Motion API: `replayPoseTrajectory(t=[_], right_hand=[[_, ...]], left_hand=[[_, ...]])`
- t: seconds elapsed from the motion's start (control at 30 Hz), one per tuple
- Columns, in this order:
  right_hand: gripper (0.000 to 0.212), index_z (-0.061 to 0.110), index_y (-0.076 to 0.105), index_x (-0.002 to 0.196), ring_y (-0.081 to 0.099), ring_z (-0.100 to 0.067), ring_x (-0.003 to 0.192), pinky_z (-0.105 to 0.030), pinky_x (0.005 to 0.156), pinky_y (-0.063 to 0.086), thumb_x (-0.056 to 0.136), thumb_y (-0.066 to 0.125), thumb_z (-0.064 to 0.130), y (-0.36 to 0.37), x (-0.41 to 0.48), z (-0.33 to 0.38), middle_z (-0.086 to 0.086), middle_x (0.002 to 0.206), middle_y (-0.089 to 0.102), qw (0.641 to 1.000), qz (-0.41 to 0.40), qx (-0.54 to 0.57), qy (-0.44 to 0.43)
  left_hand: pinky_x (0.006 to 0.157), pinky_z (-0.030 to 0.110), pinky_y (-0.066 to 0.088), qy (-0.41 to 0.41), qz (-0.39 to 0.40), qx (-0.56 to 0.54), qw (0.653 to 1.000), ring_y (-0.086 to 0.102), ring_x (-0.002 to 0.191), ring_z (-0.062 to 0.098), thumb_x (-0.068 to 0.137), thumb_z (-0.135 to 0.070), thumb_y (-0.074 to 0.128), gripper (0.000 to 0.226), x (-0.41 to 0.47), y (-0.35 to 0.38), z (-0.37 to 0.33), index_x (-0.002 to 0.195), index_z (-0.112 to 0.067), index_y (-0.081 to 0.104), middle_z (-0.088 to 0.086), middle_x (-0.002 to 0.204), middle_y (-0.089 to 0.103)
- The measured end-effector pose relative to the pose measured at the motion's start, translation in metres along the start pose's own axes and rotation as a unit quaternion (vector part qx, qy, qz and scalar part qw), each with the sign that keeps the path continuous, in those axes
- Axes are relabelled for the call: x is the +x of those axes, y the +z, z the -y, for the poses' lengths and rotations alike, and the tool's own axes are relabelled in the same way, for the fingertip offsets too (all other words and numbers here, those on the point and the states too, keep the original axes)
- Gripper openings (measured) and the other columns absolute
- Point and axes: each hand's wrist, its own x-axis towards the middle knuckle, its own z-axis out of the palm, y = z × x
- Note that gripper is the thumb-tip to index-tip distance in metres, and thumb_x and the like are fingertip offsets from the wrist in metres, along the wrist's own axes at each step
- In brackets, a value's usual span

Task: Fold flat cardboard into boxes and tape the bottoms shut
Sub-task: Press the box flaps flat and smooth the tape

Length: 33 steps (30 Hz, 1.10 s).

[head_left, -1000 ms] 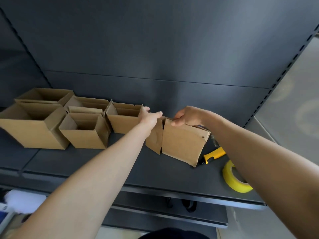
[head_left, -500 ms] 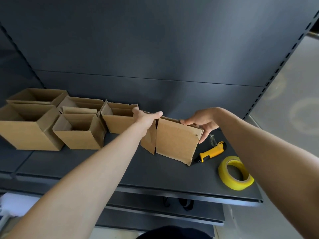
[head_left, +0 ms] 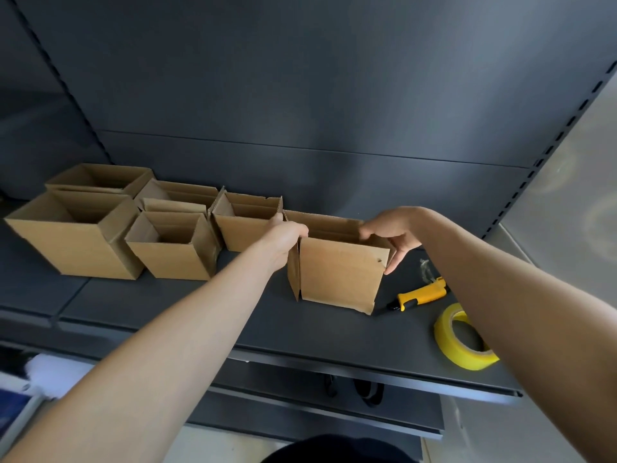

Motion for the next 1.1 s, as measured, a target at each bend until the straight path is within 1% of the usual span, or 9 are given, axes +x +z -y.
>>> replayPoseTrajectory(t=[0.1, 0.2, 0.33, 0.5, 0.63, 0.73, 0.8, 1.03, 1.1], right_hand=[[0.047, 0.010, 0.045, 0.128, 0.064, -0.040, 0.098, -0.052, 0.067, 0.059, 0.093, 0.060, 0.037, 0.005, 0.005, -0.003, -0.020, 0.121, 0.057, 1.000, 0.001, 0.023, 0.002], [0.056, 0.006, 0.046, 0.132, 0.064, -0.038, 0.103, -0.051, 0.078, 0.057, 0.093, 0.053, 0.046, 0.011, 0.012, -0.006, -0.019, 0.125, 0.058, 0.999, -0.026, 0.023, -0.002], [0.055, 0.004, 0.048, 0.128, 0.065, -0.039, 0.099, -0.049, 0.072, 0.058, 0.095, 0.048, 0.047, 0.010, 0.017, -0.012, -0.020, 0.121, 0.059, 0.997, -0.063, 0.054, -0.005], [0.053, 0.003, 0.046, 0.121, 0.067, -0.041, 0.089, -0.050, 0.065, 0.059, 0.093, 0.051, 0.049, 0.006, 0.018, -0.014, -0.022, 0.116, 0.059, 0.992, -0.075, 0.102, 0.001], [0.058, 0.005, 0.048, 0.118, 0.067, -0.041, 0.092, -0.051, 0.071, 0.058, 0.091, 0.048, 0.056, 0.006, 0.016, -0.010, -0.021, 0.116, 0.059, 0.990, -0.078, 0.116, 0.014], [0.061, 0.006, 0.049, 0.121, 0.066, -0.040, 0.093, -0.047, 0.064, 0.059, 0.092, 0.043, 0.060, 0.007, 0.014, -0.008, -0.020, 0.119, 0.058, 0.991, -0.082, 0.107, 0.020], [0.063, 0.006, 0.048, 0.124, 0.065, -0.039, 0.093, -0.045, 0.060, 0.058, 0.093, 0.040, 0.060, 0.008, 0.015, -0.007, -0.021, 0.120, 0.057, 0.990, -0.090, 0.105, 0.025], [0.061, 0.005, 0.047, 0.122, 0.066, -0.038, 0.086, -0.046, 0.072, 0.058, 0.095, 0.038, 0.059, 0.007, 0.021, -0.007, -0.021, 0.106, 0.059, 0.988, -0.085, 0.127, 0.038], [0.060, 0.006, 0.047, 0.119, 0.065, -0.038, 0.082, -0.046, 0.067, 0.059, 0.094, 0.040, 0.059, 0.007, 0.020, -0.007, -0.020, 0.105, 0.059, 0.988, -0.085, 0.124, 0.034]], left_hand=[[0.104, 0.040, 0.039, 0.012, 0.022, 0.025, 0.999, 0.037, 0.135, 0.030, 0.086, 0.003, 0.057, 0.074, -0.004, 0.003, 0.001, 0.150, -0.017, 0.025, 0.007, 0.151, 0.032], [0.106, 0.043, 0.037, 0.024, 0.021, 0.030, 0.999, 0.036, 0.135, 0.030, 0.086, 0.003, 0.057, 0.075, -0.008, 0.009, 0.001, 0.149, -0.020, 0.024, 0.006, 0.153, 0.027], [0.107, 0.044, 0.041, 0.025, 0.042, -0.001, 0.999, 0.044, 0.125, 0.029, 0.086, 0.007, 0.057, 0.067, -0.010, 0.006, 0.002, 0.142, -0.020, 0.033, 0.009, 0.143, 0.037], [0.107, 0.049, 0.040, 0.021, 0.092, -0.027, 0.995, 0.041, 0.129, 0.033, 0.088, 0.011, 0.051, 0.065, -0.012, -0.002, 0.001, 0.144, -0.018, 0.035, 0.011, 0.146, 0.036], [0.107, 0.046, 0.041, 0.020, 0.105, -0.052, 0.993, 0.042, 0.126, 0.031, 0.088, 0.011, 0.050, 0.065, -0.012, -0.003, -0.001, 0.144, -0.018, 0.034, 0.013, 0.145, 0.036], [0.103, 0.043, 0.044, 0.019, 0.108, -0.062, 0.992, 0.044, 0.121, 0.030, 0.087, 0.011, 0.051, 0.066, -0.013, -0.002, -0.002, 0.144, -0.019, 0.034, 0.013, 0.143, 0.038], [0.105, 0.046, 0.042, 0.014, 0.124, -0.057, 0.991, 0.042, 0.126, 0.032, 0.087, 0.012, 0.051, 0.067, -0.013, -0.003, -0.003, 0.144, -0.019, 0.034, 0.013, 0.144, 0.036], [0.113, 0.053, 0.029, 0.010, 0.181, 0.010, 0.983, 0.036, 0.134, 0.033, 0.088, 0.007, 0.057, 0.062, -0.012, -0.013, -0.005, 0.143, -0.017, 0.039, 0.010, 0.148, 0.035], [0.115, 0.052, 0.025, 0.020, 0.196, 0.038, 0.980, 0.032, 0.137, 0.031, 0.090, 0.003, 0.057, 0.055, -0.013, -0.011, -0.005, 0.140, -0.018, 0.045, 0.008, 0.148, 0.035]])
